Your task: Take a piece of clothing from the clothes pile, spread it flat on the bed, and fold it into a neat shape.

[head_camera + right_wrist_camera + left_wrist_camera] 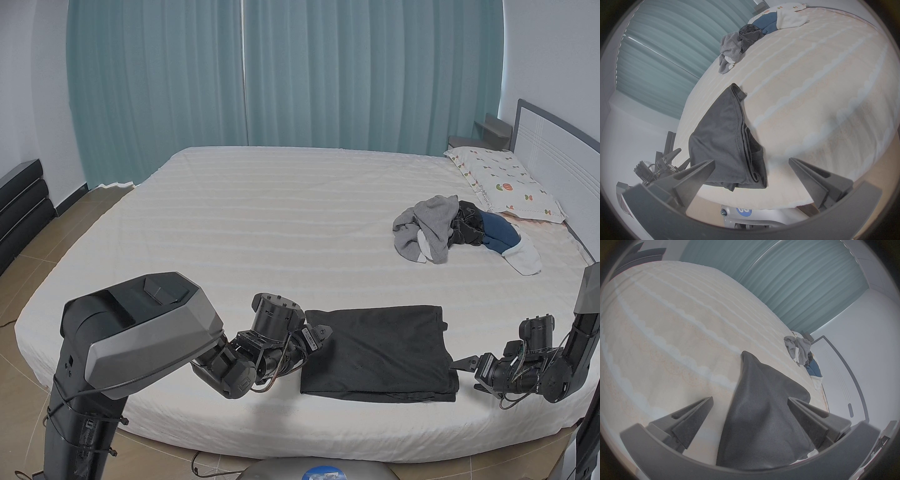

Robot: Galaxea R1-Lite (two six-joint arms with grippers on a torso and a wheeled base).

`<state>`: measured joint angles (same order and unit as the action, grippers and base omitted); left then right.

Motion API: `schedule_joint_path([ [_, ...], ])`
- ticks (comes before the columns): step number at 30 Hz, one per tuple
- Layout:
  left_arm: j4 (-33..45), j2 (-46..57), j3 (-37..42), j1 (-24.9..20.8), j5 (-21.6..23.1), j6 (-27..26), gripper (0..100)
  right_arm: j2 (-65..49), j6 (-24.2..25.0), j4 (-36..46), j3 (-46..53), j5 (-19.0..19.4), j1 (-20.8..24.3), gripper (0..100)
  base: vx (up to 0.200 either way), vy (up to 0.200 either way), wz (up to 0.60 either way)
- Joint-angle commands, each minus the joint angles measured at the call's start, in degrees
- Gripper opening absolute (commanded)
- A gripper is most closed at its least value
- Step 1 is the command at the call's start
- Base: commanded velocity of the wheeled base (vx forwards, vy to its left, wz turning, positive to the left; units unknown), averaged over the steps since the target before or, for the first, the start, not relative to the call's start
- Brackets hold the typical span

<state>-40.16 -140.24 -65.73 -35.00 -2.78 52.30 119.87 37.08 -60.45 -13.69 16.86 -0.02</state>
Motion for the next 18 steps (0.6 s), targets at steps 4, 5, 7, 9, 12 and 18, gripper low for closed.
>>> schedule_joint_path([
  [4, 0.1, 0.1, -0.2, 0.0, 0.0, 0.1, 100, -0.2, 0.0, 0.0, -0.1, 0.0, 0.1, 100, 0.000, -0.200, 0.00],
  [5, 0.1, 0.1, -0.1, 0.0, 0.0, 0.0, 100, -0.2, 0.0, -0.1, -0.1, 0.0, 0.1, 100, 0.000, -0.200, 0.00],
  [7, 0.2, 0.1, -0.1, 0.1, -0.1, 0.1, 100, -0.2, 0.0, -0.1, -0.1, 0.0, 0.1, 100, 0.000, -0.200, 0.00],
  [9, 0.3, 0.5, 0.3, 0.4, -0.4, -0.2, 100, -0.1, 0.0, -0.7, 0.0, 0.0, 0.1, 100, 0.000, 0.000, 0.00],
  [12, 0.5, 1.6, 0.8, 1.2, -0.5, -0.1, 100, 0.3, 0.2, -2.3, 0.2, 0.0, -0.2, 100, 0.000, 0.000, 0.00],
  [18, 0.6, 2.6, 2.0, 3.1, -1.1, -1.4, 100, 0.2, 0.4, -2.5, 0.2, 0.0, -0.1, 100, 0.000, 0.000, 0.00],
])
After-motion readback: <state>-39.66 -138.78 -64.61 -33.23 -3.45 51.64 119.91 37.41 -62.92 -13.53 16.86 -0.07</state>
